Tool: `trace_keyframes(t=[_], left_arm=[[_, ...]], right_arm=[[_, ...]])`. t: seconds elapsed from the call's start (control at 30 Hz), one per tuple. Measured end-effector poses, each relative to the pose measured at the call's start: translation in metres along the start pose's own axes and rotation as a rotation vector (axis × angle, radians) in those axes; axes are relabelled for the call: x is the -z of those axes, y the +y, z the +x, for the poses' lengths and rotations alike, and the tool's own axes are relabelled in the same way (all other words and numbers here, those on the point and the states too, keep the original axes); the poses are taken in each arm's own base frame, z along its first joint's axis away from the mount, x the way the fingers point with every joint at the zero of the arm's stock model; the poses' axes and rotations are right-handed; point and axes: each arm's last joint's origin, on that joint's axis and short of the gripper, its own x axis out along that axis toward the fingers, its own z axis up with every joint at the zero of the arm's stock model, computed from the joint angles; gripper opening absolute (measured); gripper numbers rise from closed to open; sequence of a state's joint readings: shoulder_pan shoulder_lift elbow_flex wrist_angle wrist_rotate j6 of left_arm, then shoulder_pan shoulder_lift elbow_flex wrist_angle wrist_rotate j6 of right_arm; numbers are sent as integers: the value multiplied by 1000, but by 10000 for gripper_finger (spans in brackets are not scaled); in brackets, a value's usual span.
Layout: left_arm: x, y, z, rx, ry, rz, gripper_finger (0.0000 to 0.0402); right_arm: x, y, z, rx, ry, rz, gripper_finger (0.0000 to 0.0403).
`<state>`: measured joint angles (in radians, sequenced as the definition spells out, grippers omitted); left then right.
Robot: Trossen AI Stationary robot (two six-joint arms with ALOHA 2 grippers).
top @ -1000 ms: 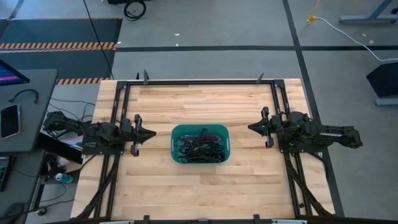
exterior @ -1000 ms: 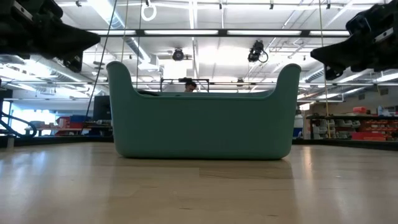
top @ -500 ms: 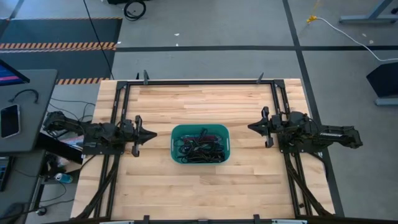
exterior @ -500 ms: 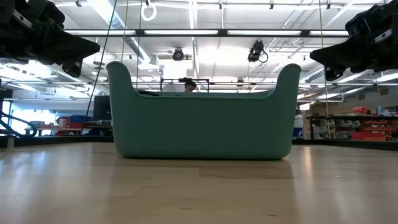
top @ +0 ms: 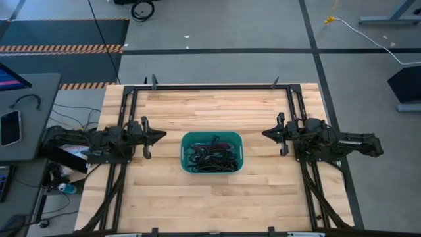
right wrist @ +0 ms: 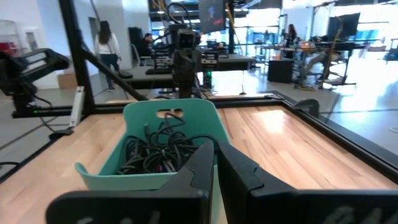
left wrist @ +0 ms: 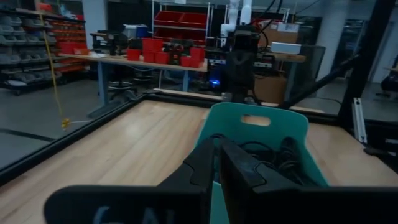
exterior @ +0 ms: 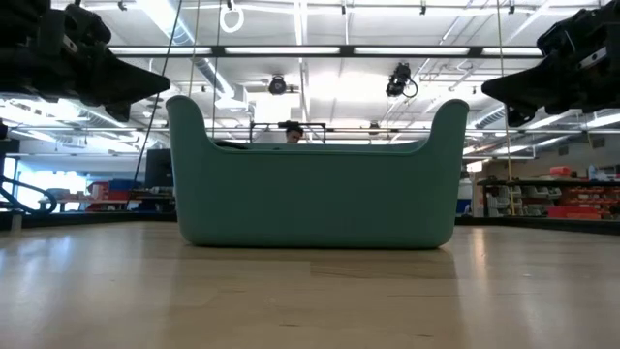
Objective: Pick and place USB-C Cables
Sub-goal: Return to Home Position
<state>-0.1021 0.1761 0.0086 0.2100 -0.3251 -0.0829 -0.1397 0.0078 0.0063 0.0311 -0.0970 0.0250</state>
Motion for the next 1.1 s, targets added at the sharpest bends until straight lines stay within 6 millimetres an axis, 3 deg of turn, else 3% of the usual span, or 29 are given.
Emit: trace_keyframes(t=[0.6, 1.1], left_arm=[[0, 4, 1, 40, 4, -13, 29], [0, 4, 1, 40, 3, -15, 28]], right_arm=[[1, -2, 0, 53, 9, -9, 27], [1, -2, 0, 53, 6, 111, 27]])
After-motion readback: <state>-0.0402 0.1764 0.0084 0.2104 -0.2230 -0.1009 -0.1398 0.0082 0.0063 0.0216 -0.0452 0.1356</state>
